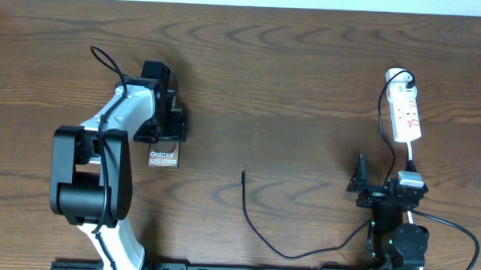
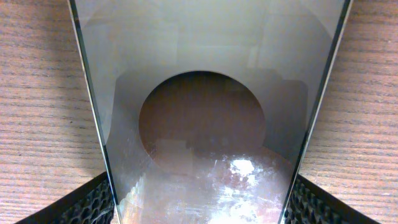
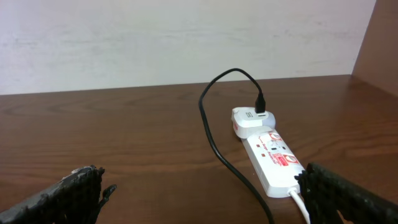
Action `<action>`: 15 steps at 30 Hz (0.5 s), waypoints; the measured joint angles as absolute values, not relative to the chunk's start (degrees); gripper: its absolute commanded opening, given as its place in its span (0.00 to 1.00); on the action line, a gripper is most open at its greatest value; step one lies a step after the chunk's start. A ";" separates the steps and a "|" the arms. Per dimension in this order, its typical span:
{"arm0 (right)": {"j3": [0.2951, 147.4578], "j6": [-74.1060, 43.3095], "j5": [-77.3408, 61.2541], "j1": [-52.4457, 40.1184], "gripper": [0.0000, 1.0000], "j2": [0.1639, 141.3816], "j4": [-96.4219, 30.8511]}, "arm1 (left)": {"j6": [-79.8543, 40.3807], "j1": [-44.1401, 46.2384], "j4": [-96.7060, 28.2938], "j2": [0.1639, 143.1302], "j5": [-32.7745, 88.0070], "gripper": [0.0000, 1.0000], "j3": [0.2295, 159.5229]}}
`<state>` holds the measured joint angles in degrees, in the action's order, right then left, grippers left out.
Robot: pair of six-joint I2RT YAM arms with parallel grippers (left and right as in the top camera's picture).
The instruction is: Plug charger to phone and switch on socket
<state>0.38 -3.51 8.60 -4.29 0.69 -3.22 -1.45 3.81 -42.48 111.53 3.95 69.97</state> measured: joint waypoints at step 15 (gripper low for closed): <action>0.38 -3.51 8.60 -4.29 0.99 0.69 -3.22 | -1.48 3.81 -42.48 111.46 3.95 0.71 69.97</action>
